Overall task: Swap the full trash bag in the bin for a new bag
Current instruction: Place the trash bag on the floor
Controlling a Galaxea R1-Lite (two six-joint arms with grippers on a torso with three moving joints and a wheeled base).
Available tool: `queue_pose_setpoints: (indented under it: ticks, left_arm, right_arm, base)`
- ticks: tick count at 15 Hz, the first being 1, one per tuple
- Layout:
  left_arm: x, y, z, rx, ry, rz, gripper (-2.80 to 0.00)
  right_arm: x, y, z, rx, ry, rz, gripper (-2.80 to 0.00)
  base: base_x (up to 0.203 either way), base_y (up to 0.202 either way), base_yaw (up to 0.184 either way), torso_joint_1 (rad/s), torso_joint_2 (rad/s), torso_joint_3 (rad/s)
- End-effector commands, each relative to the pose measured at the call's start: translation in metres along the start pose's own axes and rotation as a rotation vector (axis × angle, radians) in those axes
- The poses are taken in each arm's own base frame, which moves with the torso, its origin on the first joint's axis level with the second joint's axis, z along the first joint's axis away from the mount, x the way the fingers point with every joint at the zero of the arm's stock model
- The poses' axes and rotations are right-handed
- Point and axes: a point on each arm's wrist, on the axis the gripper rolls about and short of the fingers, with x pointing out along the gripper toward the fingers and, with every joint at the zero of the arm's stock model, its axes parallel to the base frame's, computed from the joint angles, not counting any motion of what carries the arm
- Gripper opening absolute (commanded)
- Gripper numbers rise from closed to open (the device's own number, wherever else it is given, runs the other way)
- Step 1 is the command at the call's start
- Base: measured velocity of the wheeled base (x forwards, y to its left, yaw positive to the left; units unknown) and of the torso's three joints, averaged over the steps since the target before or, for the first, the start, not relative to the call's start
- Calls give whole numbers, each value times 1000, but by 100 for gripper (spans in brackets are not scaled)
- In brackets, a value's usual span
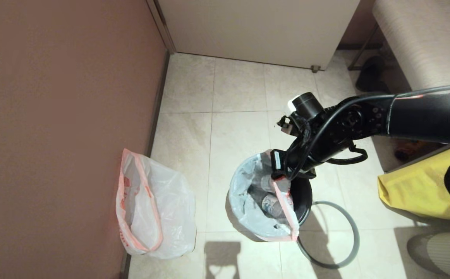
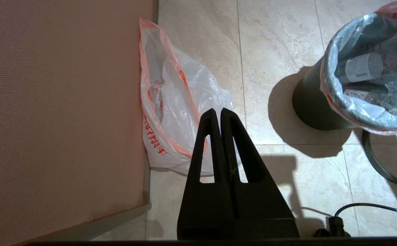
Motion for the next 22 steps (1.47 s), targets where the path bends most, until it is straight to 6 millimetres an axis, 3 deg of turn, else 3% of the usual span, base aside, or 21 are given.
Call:
queue_pose_setpoints:
  ticks: [1,3,7,9,11,14,15,16,18,22]
  left_arm:
    - [0,0,0,0,-1,0,-280]
    - [0,0,0,1,-1,0,-280]
    - [0,0,0,0,-1,0,-280]
    - [0,0,0,0,-1,0,-280]
    - [0,0,0,0,-1,0,-280]
    - [0,0,0,0,-1,0,-280]
    - [0,0,0,0,-1,0,-280]
    - [0,0,0,0,-1,0,-280]
    - [0,0,0,0,-1,0,-280]
    - [0,0,0,0,-1,0,-280]
  right_arm:
    - [-30,2,2,12,-44,40,-280]
    - [-26,-9,-2,51,12,57,-280]
    - [-32,-33,11,131,33,162,-280]
    - [-50,-29,22,166,-12,252,-280]
    - [-53,-29,25,168,0,306,-280]
    - [4,-41,21,177,84,219,-280]
    - [17,-44,22,172,87,191,-280]
    - [18,-42,25,160,65,194,-280]
    - [8,-35,30,142,30,213,-280]
    - [-62,-10,30,75,-98,288,-280]
  base:
    - [0,0,0,0,0,0]
    - [0,0,0,0,0,0]
    - [0,0,0,0,0,0]
    - [0,0,0,0,0,0]
    - [0,0,0,0,0,0]
    - [0,0,0,0,0,0]
    - [0,0,0,0,0,0]
    - [0,0,0,0,0,0]
    - [0,0,0,0,0,0]
    - [0,0,0,0,0,0]
